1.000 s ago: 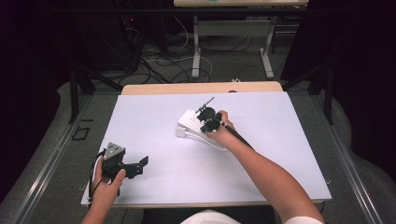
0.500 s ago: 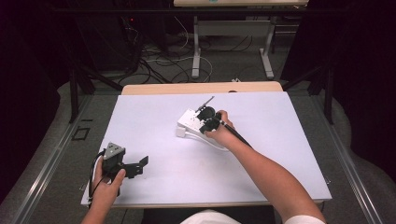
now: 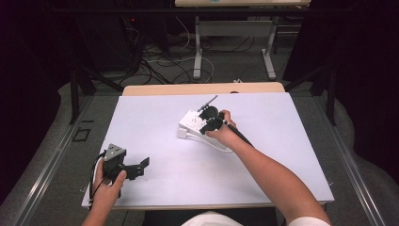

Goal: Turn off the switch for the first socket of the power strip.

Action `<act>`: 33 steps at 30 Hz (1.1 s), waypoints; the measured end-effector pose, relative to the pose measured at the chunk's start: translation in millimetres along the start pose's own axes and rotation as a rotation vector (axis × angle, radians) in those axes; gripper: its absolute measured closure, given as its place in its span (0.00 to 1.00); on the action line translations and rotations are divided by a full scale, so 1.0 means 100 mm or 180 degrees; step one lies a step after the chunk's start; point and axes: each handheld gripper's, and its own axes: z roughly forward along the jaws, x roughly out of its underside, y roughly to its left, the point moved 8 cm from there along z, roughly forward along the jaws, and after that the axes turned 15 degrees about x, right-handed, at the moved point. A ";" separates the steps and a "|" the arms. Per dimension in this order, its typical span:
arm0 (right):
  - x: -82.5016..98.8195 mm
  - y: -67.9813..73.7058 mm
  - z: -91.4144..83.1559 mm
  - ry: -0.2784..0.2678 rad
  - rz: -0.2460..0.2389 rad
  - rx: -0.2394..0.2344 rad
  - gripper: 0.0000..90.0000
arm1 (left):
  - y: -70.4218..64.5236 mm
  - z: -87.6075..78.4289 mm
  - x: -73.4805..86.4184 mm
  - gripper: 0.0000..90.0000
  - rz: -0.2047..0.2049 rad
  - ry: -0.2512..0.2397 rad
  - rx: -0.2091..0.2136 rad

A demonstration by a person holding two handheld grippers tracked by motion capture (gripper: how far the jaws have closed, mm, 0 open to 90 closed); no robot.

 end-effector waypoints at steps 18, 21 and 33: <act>-0.07 0.02 -0.09 -0.0096 0.0014 0.0022 0.48 | 0.00 0.00 0.00 0.00 -0.0021 -0.0028 0.0005; -0.07 0.01 -0.12 -0.0050 0.0025 0.0047 0.46 | 0.00 0.00 0.00 0.00 -0.0026 -0.0035 0.0006; -0.06 0.02 -0.17 -0.0095 0.0102 -0.0046 0.32 | 0.00 0.00 0.00 0.00 -0.0035 -0.0037 0.0007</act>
